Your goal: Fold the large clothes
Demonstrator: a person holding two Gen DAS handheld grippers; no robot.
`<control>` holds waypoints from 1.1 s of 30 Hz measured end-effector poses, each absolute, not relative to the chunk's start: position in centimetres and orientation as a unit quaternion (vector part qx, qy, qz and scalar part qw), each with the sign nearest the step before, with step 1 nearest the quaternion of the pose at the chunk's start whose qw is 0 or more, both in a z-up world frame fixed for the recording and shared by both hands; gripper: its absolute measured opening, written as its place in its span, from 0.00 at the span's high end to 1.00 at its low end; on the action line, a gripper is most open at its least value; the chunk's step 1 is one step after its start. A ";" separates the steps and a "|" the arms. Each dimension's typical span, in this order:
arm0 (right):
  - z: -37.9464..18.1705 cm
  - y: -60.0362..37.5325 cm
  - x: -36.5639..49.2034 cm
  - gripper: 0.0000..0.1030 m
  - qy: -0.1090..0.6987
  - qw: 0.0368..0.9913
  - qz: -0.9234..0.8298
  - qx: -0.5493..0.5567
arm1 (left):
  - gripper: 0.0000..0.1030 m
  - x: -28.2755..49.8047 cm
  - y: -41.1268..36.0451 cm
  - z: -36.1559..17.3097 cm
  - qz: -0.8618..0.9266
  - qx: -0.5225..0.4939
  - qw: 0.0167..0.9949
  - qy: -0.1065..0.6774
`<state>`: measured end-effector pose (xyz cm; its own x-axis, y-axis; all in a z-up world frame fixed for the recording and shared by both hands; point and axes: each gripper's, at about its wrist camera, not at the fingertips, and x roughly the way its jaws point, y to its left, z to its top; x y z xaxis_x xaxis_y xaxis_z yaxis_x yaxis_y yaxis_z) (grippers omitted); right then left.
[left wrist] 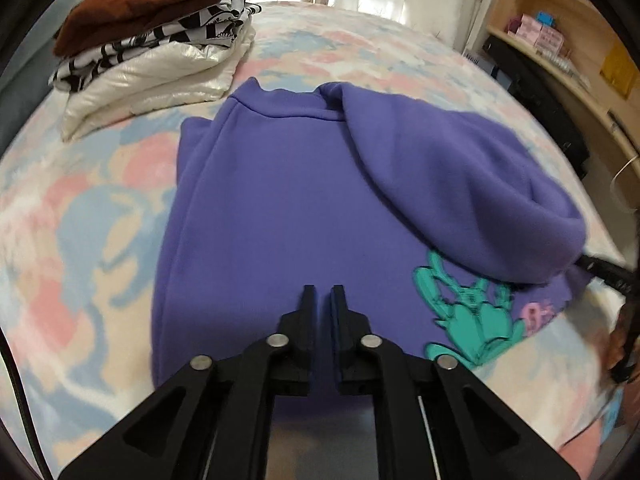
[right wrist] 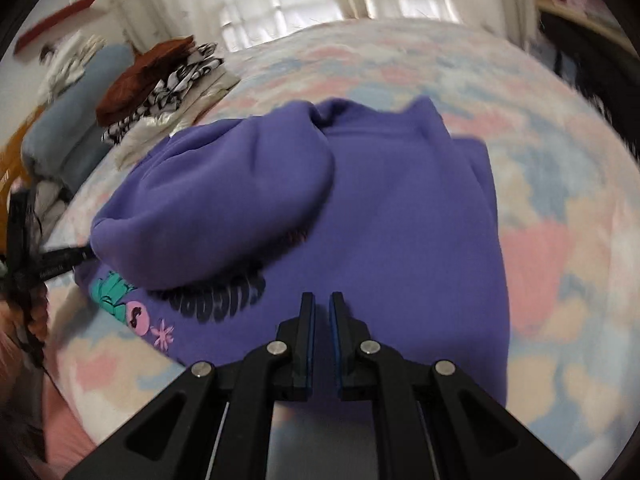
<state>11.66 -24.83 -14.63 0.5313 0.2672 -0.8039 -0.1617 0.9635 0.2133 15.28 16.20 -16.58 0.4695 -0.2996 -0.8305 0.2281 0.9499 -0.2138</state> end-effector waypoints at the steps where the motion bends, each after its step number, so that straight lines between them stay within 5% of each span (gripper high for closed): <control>1: -14.7 -25.1 11.3 0.91 0.468 0.872 0.126 0.073 | 0.87 15.1 16.3 -16.4 -0.165 -0.051 0.854 0.491; 3: -14.8 -25.5 10.7 0.82 0.465 0.868 0.135 0.104 | 0.78 14.9 16.2 -16.0 -0.190 -0.079 0.850 0.484; 5: -14.6 -25.3 10.3 0.60 0.460 0.866 0.145 0.129 | 0.67 14.9 15.9 -15.5 -0.213 -0.100 0.846 0.479; 7: -14.4 -25.2 10.0 0.54 0.452 0.864 0.159 0.154 | 0.59 14.9 15.5 -15.3 -0.237 -0.128 0.839 0.473; 16: -15.2 -24.5 11.9 0.50 0.434 0.818 0.231 0.300 | 0.55 16.4 12.5 -17.2 -0.306 -0.229 0.804 0.455; 26: -17.1 -22.6 14.9 0.49 0.418 0.813 0.235 0.331 | 0.55 18.3 10.7 -19.3 -0.298 -0.297 0.800 0.428; 28: -16.9 -22.1 15.3 0.49 0.408 0.818 0.234 0.332 | 0.64 18.3 10.9 -19.0 -0.290 -0.318 0.805 0.408; 31: -16.2 -21.4 15.8 0.51 0.400 0.825 0.229 0.327 | 0.91 17.8 11.9 -18.3 -0.247 -0.357 0.818 0.376; 33: -15.9 -21.0 15.9 0.68 0.401 0.834 0.215 0.313 | 0.94 17.7 12.4 -17.7 -0.213 -0.375 0.822 0.372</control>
<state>15.90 -21.02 -15.94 0.5857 0.6095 -0.5343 -0.1070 0.7115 0.6944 17.71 12.42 -17.71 0.6324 -0.6293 -0.4518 0.0708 0.6277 -0.7752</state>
